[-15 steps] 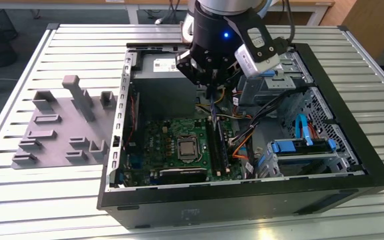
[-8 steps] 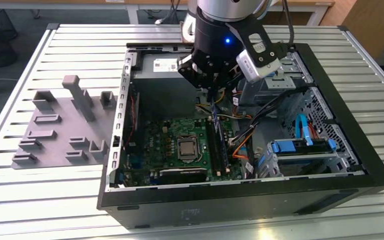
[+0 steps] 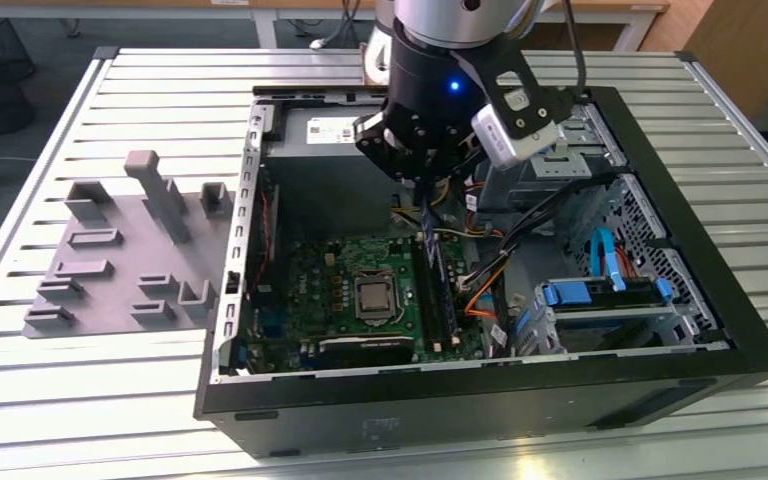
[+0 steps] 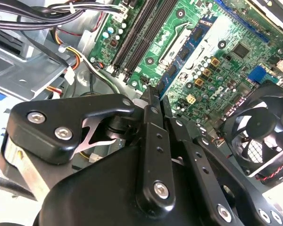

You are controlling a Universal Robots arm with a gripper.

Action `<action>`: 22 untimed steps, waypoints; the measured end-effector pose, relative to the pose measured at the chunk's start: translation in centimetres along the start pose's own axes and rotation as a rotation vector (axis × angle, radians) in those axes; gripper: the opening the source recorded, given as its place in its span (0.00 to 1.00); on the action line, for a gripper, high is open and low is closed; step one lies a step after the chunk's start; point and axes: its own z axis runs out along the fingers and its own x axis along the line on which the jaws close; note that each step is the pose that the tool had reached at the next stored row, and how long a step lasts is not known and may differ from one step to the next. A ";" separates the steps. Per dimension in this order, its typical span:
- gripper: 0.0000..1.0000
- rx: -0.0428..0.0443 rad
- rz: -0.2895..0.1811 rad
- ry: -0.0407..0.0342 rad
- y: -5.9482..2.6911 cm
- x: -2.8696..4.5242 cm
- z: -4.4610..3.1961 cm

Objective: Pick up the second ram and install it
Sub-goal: 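Insert the second ram into the second slot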

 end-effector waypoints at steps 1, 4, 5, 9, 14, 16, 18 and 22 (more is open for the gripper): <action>0.14 0.0001 0.000 0.0025 0.00 -0.02 0.19; 0.14 0.0001 0.000 0.0062 -0.01 -0.06 0.72; 0.14 0.0000 0.000 0.0067 -0.01 -0.07 0.91; 0.14 -0.0002 0.000 0.0089 -0.25 -0.08 1.45; 0.14 -0.0010 0.000 0.0142 -0.48 -0.13 2.18; 0.14 -0.0012 0.000 0.0159 -0.60 -0.28 2.36; 0.14 -0.0012 0.000 0.0171 -0.68 -0.57 2.52; 0.14 -0.0009 0.001 0.0177 -0.71 -0.78 2.67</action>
